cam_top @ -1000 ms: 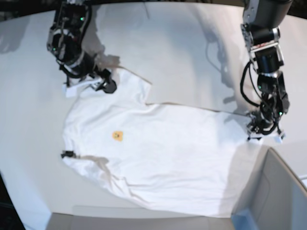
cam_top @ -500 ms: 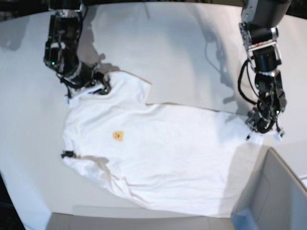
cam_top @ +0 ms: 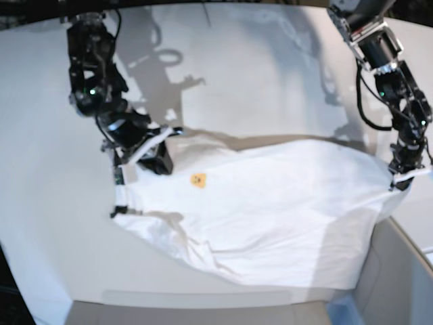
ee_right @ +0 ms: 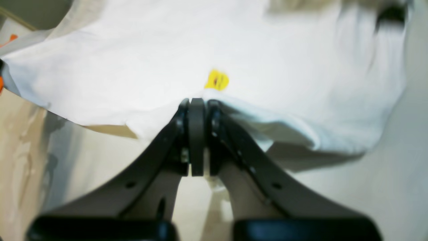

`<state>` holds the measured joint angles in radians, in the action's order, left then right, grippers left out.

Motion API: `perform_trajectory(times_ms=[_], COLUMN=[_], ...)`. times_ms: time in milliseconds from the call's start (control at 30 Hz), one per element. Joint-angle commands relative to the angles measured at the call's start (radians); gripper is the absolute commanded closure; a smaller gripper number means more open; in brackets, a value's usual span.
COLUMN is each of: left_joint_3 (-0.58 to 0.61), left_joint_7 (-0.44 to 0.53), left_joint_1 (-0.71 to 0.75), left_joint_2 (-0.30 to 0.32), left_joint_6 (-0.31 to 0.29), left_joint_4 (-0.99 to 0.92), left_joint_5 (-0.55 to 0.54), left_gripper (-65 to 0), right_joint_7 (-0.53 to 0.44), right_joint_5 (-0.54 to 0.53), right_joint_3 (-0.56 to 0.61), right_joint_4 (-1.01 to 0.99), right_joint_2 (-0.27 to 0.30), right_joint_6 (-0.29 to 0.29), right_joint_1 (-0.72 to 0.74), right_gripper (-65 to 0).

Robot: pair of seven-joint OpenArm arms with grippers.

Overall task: Layout the t-shirt on the table in an organized manner, then fold the t-shirt properly
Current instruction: 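Lift the shirt with both grippers, flip it over, and lay it down print side up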

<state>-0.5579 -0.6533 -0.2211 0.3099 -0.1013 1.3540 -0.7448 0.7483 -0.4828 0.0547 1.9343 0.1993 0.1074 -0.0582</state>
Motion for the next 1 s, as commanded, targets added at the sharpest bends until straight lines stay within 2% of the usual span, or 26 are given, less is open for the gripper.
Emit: perform_trajectory(times_ms=[0,133,200,233,400,467,567,667,867,967], left_joint_3=[-0.018,-0.061,-0.103,-0.13,-0.274,-0.313,-0.363,-0.433,-0.571,-0.62], left_joint_7=[0.02,0.02,0.02,0.023,0.025,0.028,0.033,0.033,0.033,0.033], left_joint_1=[-0.004,0.052,0.078,0.087,0.094,0.09,0.082,0.032,-0.024,-0.028], left_joint_2=[0.013,0.016,0.016,0.016,0.013,0.015,0.016,0.016,0.018,0.021], left_joint_6=[-0.011,-0.013,-0.013,-0.013,-0.013,-0.013,-0.013,-0.013,-0.013,-0.013], left_joint_4=[0.058,0.226,0.313,0.362,0.549,0.582,0.611,0.635,0.666,0.666], left_joint_5=[-0.026,-0.109,-0.161,-0.186,-0.328,-0.381,-0.463,-0.552,-0.732,-0.739], left_gripper=[0.0,0.0,0.0,0.0,0.0,0.0,0.0,0.0,0.0,0.0], right_joint_7=[-0.056,-0.161,-0.241,-0.293,-0.678,-0.767,-0.849,-0.944,-1.125,-1.16], right_joint_5=[0.039,0.18,0.217,0.23,0.362,0.411,0.456,0.459,0.456,0.456], right_joint_3=[0.014,0.055,0.06,0.06,0.06,0.06,0.052,0.052,0.05,0.05], right_joint_4=[0.038,0.09,0.118,0.126,0.123,0.123,0.123,0.123,0.124,0.124], right_joint_2=[0.004,0.004,0.004,0.004,0.004,0.002,-0.002,-0.002,-0.002,-0.002], right_joint_6=[-0.002,-0.042,-0.045,-0.045,-0.044,-0.042,-0.035,0.033,0.122,0.165], right_joint_1=[0.03,0.054,0.074,0.079,0.105,0.128,0.163,0.2,0.252,0.292], right_gripper=[0.0,0.0,0.0,0.0,0.0,0.0,0.0,0.0,0.0,0.0])
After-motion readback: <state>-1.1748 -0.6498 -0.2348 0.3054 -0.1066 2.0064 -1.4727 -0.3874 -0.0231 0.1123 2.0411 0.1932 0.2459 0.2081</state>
